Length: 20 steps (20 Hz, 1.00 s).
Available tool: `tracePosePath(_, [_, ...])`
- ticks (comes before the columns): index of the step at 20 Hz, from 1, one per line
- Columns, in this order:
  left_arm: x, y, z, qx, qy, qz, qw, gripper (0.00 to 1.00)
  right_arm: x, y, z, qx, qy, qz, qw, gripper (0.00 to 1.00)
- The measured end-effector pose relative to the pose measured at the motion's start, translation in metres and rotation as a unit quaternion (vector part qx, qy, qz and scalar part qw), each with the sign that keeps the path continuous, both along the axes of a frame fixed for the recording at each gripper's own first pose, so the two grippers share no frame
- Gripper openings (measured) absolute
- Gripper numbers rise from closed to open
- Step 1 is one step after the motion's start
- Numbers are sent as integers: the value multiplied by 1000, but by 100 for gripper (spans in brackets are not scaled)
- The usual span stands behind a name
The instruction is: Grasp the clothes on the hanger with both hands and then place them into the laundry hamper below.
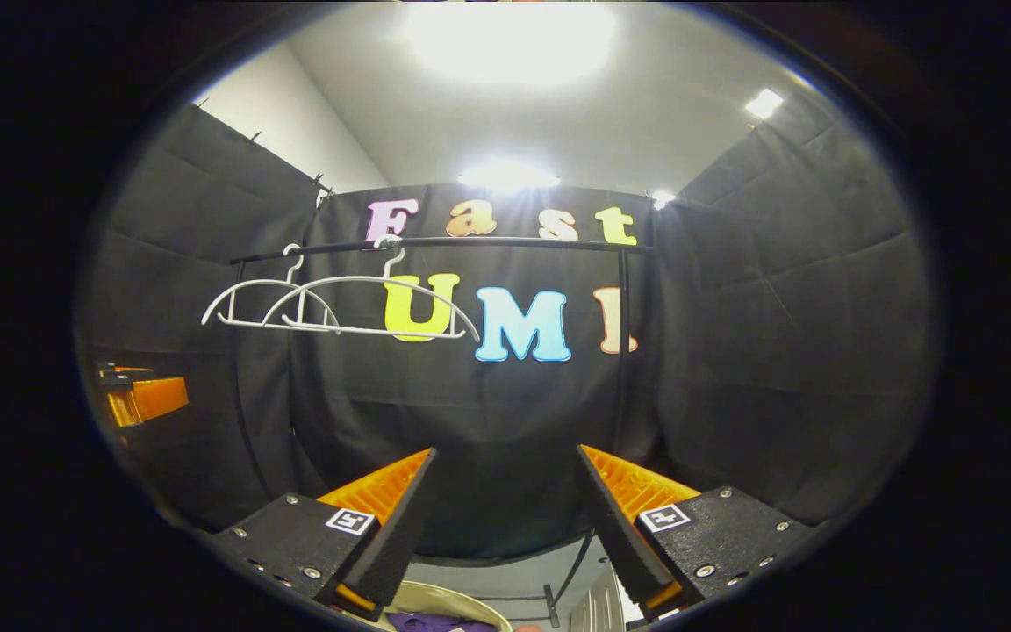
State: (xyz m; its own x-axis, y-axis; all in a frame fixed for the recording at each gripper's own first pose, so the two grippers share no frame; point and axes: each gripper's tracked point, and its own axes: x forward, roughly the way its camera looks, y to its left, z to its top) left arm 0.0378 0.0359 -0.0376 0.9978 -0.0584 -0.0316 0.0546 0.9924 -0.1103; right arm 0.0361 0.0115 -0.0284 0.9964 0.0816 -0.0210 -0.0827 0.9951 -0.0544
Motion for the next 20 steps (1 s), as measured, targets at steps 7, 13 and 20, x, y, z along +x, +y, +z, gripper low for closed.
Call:
tracePosePath(7, [10,2,7,14,-12,3,1000,97,9,3,-3,10,4,1,1000,93])
tracePosePath(13, [9,1,8,25,-17,3,1000,100,11,-3,-4,11,5,-6,1000,93])
tracePosePath(20, [9,-1,10,35,-20,-4,999,100,8,-10,-5,8,6,-15,1000,94])
